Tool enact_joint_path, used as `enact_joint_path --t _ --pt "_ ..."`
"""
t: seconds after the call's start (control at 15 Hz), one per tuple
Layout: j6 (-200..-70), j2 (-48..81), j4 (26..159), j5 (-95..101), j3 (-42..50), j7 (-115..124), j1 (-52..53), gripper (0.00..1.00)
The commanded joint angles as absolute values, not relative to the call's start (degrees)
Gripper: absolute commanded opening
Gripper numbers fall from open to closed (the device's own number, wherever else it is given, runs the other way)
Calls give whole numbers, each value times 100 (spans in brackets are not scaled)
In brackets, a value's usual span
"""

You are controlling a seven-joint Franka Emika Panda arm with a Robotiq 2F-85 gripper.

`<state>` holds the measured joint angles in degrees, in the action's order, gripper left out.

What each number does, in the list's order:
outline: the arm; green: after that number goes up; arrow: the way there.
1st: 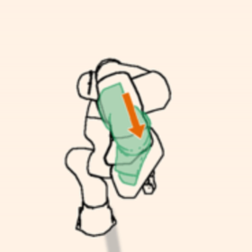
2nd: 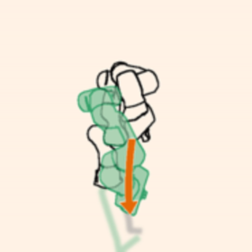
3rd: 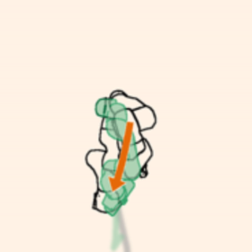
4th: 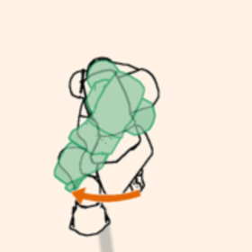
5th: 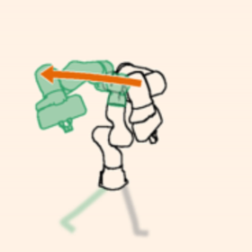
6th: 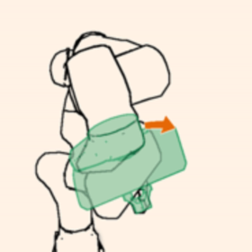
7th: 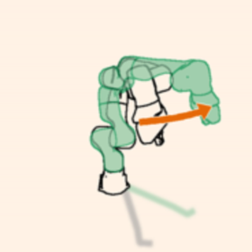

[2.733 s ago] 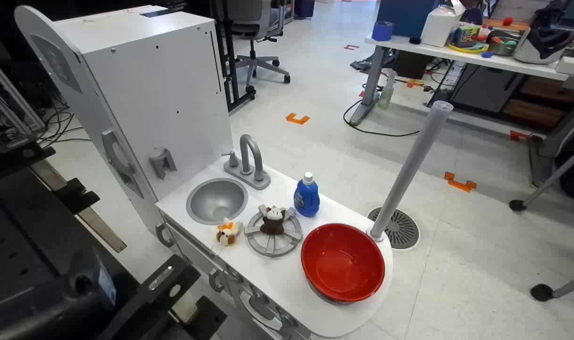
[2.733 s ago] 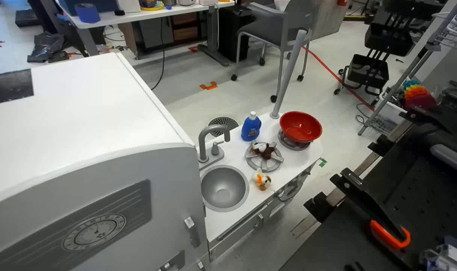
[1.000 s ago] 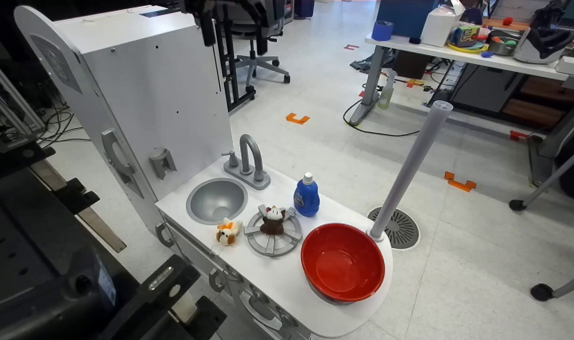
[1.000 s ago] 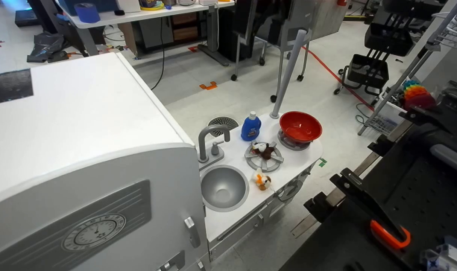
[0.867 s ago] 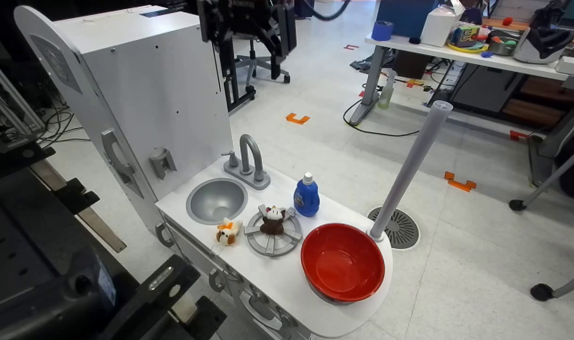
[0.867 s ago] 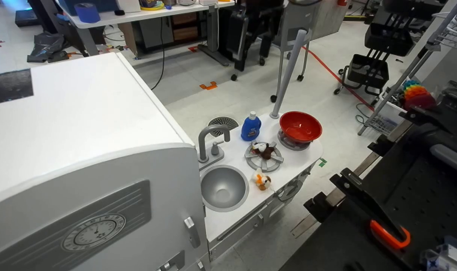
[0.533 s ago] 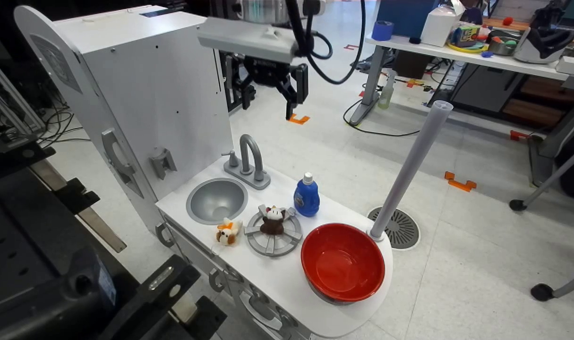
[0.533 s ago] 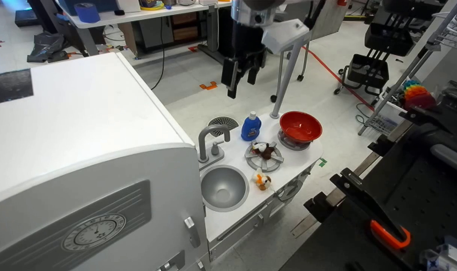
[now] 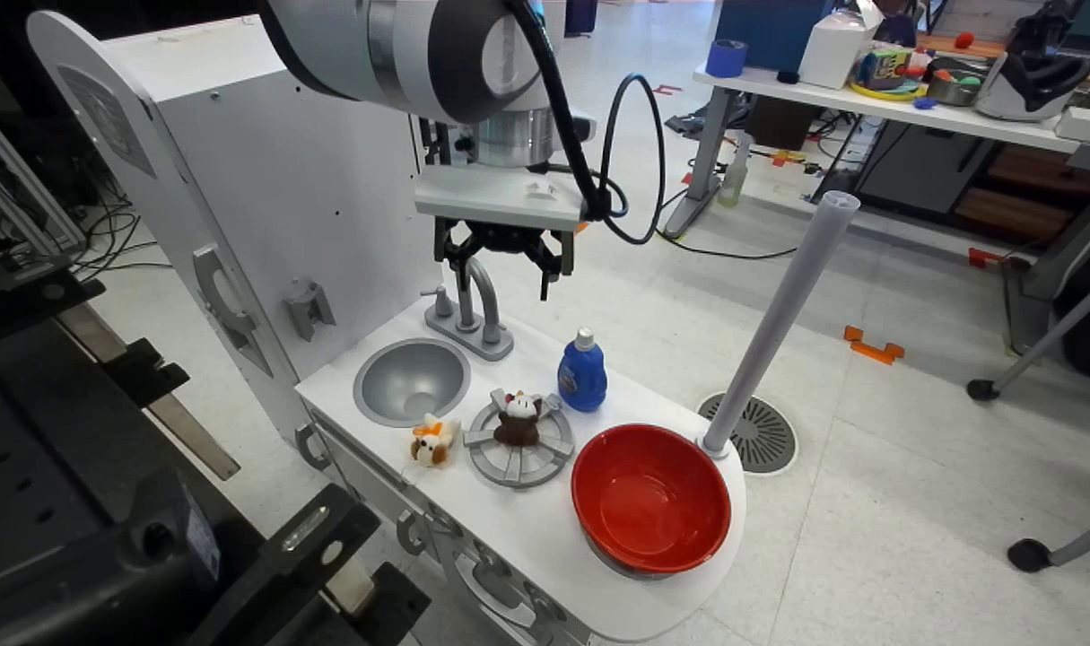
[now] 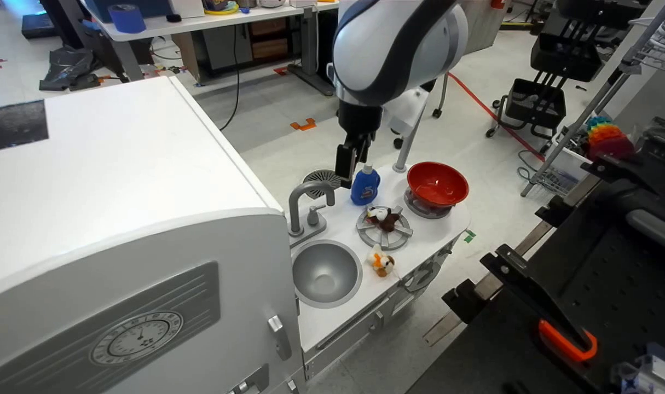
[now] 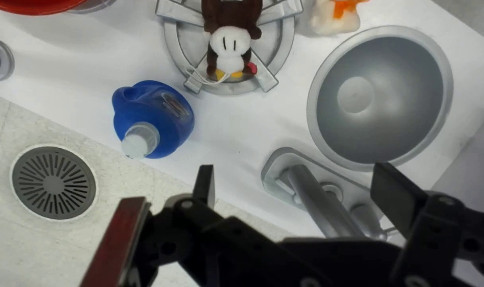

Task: Turn the faucet to the left

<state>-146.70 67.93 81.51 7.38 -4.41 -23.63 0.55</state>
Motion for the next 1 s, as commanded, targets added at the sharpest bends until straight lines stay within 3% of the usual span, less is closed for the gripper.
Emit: enact_joint_path --t 0.0,0.6,0.93 --pt "-14756 7353 7537 1184 -565 -3085 -3 100" --pt "-14547 7754 7130 1261 -1351 -4776 -163 100" --pt "-14283 7834 6893 1193 -1347 -4962 -40 100"
